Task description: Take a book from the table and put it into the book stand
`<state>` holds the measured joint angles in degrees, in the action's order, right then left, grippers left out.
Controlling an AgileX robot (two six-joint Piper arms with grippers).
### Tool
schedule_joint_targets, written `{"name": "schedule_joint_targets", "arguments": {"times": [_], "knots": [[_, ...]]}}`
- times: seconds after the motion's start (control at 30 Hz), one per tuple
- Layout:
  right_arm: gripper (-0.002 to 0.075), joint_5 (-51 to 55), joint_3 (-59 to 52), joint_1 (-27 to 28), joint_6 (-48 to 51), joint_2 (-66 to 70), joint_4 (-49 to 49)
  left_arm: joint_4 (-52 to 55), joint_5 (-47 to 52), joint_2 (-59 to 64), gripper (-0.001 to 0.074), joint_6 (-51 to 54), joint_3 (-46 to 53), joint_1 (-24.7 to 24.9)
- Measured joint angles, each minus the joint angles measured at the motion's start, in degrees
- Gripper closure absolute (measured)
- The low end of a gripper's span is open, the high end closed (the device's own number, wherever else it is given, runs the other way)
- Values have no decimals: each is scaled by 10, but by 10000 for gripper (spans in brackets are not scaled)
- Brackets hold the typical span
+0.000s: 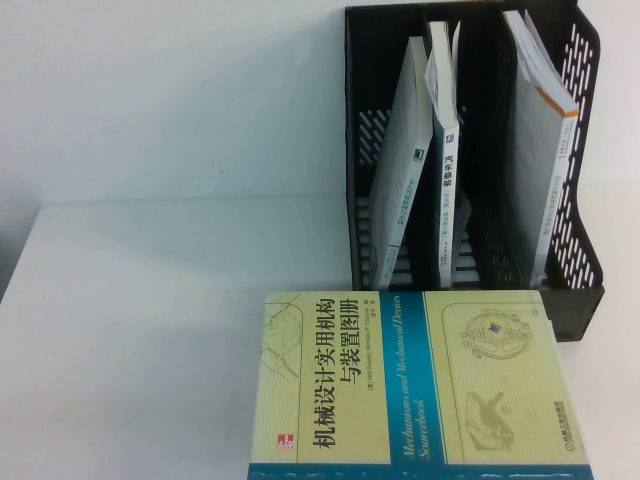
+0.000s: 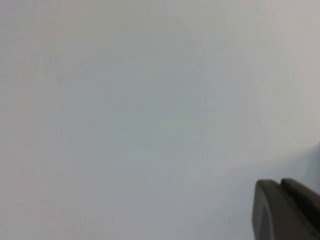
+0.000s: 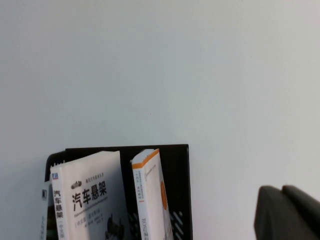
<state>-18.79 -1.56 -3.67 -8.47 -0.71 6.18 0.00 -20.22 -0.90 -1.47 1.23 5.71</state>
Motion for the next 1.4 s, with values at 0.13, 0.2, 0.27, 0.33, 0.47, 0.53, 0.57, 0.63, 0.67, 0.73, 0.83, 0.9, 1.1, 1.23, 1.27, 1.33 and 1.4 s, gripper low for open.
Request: {"name": "schedule_joint_targets", "arguments": {"times": [0.13, 0.2, 0.27, 0.33, 0.47, 0.53, 0.57, 0.63, 0.67, 0.73, 0.83, 0.9, 1.1, 1.23, 1.27, 1.33, 1.4], "knots": [[729, -4, 0, 0, 0, 0, -9, -23, -21, 0, 738, -60, 0, 0], [729, 9, 1, 0, -1, 0, -12, -41, -32, 0, 738, -106, 0, 0], [728, 63, 21, 0, -2, 0, -12, -48, -16, 0, 738, -137, -4, 0], [727, 134, 59, 0, -2, 0, -12, -50, 72, 0, 738, -148, -34, 0], [727, 318, 172, 0, -2, 1, -13, -50, 266, 31, 738, -147, -138, 0], [726, 381, 214, 0, -2, 14, -13, -52, 338, 64, 738, -147, -191, 0], [726, 413, 233, 0, -3, 26, -13, -61, 372, 86, 738, -147, -214, 0], [726, 466, 258, 0, -16, 59, -15, -90, 415, 123, 738, -147, -247, 0], [726, 491, 267, 0, -24, 79, -23, -113, 423, 142, 737, -147, -260, 0], [726, 526, 277, 0, -29, 122, -47, -150, 421, 172, 737, -147, -269, 0], [726, 545, 280, 0, -19, 195, -103, -220, 429, 223, 737, -150, -269, 0], [726, 553, 280, 0, 11, 251, -151, -268, 450, 256, 738, -145, -269, 0], [726, 569, 287, 0, 127, 410, -277, -453, 560, 387, 737, 8, -269, 0], [726, 553, 295, 0, 216, 504, -365, -574, 601, 469, 737, 155, -269, 0], [726, 547, 298, 0, 238, 525, -387, -603, 605, 489, 737, 187, -269, 0], [726, 541, 302, 0, 280, 559, -424, -652, 606, 522, 737, 230, -269, 0], [726, 532, 304, 0, 315, 595, -456, -702, 605, 553, 731, 267, -269, 0]]}}
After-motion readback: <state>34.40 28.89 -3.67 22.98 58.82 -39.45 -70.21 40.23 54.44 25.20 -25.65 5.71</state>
